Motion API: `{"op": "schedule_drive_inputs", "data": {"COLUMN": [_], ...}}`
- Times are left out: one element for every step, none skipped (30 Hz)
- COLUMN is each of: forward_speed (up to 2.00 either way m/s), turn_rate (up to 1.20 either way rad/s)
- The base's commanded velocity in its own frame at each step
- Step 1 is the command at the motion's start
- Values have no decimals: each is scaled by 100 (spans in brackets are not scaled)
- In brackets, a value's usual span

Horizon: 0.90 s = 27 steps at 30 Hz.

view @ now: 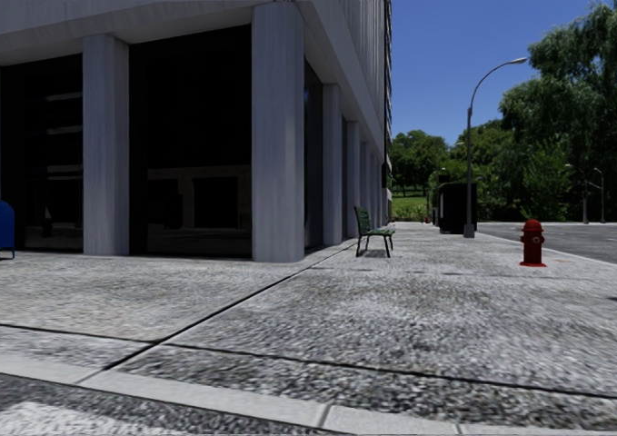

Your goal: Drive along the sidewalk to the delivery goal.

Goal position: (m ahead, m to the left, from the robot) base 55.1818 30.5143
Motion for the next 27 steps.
{"op": "schedule_drive_inputs", "data": {"forward_speed": [183,179,174,168,168,162,158,155,153,153,151,149,147,147,145,145,145,145,145,145,145,145,145,145,145,145,145], "turn_rate": [0,0,0,0,0,0,0,0,0,0,0,0,0,0,0,0,0,0,0,0,0,4,17,17,23,27,32]}}
